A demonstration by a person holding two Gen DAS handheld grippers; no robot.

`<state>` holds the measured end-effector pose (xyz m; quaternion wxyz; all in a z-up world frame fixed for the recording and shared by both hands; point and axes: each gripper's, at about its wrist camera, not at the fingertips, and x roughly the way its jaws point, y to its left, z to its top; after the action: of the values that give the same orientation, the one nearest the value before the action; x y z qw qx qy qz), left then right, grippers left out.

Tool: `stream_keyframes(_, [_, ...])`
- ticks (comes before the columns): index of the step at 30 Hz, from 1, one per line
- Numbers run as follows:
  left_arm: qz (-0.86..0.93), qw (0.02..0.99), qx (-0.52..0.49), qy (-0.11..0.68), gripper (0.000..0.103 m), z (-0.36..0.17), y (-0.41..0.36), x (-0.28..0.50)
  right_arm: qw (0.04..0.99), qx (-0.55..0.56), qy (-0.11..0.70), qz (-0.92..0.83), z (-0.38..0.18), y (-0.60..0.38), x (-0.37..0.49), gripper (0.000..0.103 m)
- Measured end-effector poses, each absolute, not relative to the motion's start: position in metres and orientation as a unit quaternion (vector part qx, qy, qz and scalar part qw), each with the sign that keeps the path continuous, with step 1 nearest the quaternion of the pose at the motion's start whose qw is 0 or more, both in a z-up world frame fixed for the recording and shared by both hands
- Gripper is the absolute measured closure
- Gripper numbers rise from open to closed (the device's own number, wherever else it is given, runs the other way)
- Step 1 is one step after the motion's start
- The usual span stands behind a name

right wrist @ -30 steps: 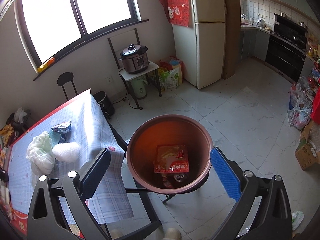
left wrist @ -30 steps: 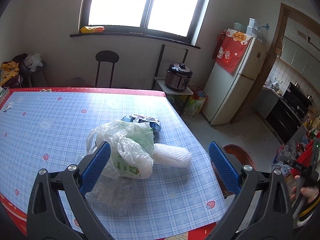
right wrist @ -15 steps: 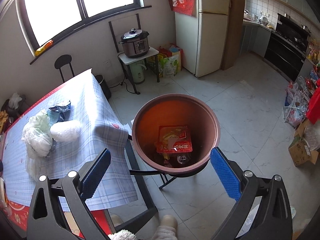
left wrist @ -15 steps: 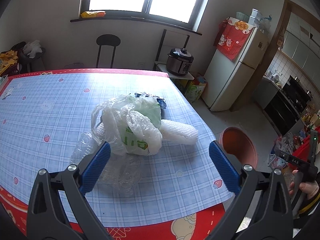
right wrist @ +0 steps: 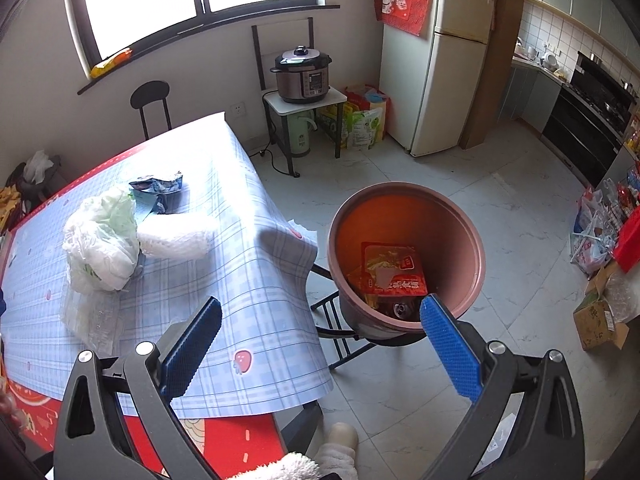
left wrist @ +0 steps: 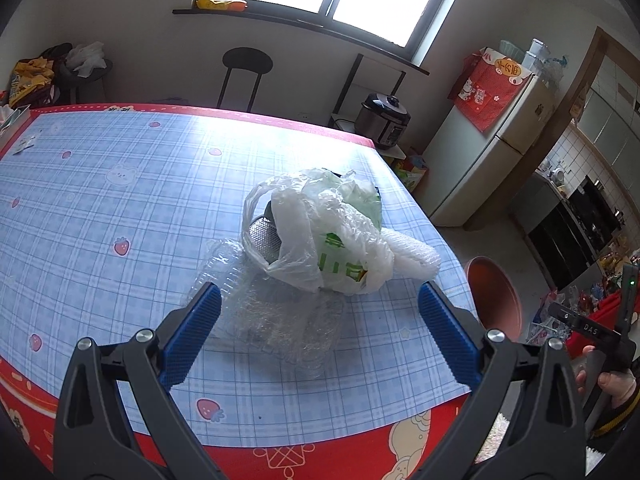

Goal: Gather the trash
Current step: 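Move both tools back over the table toward the white plastic bag and bottle, then grasp the white plastic bag with the right tool and lift it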

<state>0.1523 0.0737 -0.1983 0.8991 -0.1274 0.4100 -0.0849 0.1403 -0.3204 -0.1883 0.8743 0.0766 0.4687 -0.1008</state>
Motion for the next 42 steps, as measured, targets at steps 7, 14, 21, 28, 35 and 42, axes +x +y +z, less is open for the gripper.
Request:
stream_keyframes(7, [-0.065, 0.889, -0.141, 0.430, 0.006, -0.217, 0.109, 0.149, 0.874, 0.068, 0.475, -0.079, -0.195, -0.282, 0.149, 0.005])
stream_keyframes(14, [-0.058, 0.879, -0.160, 0.446, 0.006, -0.234, 0.128, 0.151, 0.870, 0.066, 0.486, -0.053, -0.200, -0.261, 0.158, 0.005])
stream_keyframes(21, [-0.052, 0.876, -0.182, 0.444, 0.006, -0.244, 0.140, 0.161, 0.875, 0.059, 0.480, 0.003, -0.192, -0.232, 0.182, 0.005])
stream_keyframes(28, [-0.021, 0.870, -0.213, 0.445, 0.006, -0.260, 0.174, 0.158, 0.881, 0.017, 0.457, 0.125, -0.197, -0.140, 0.240, 0.005])
stream_keyframes(35, [0.003, 0.867, -0.226, 0.443, 0.006, -0.266, 0.200, 0.148, 0.871, -0.052, 0.458, 0.169, -0.231, -0.060, 0.298, 0.011])
stream_keyframes(42, [0.006, 0.857, -0.247, 0.452, 0.006, -0.277, 0.206, 0.136, 0.846, -0.059, 0.502, 0.170, -0.262, -0.039, 0.318, 0.030])
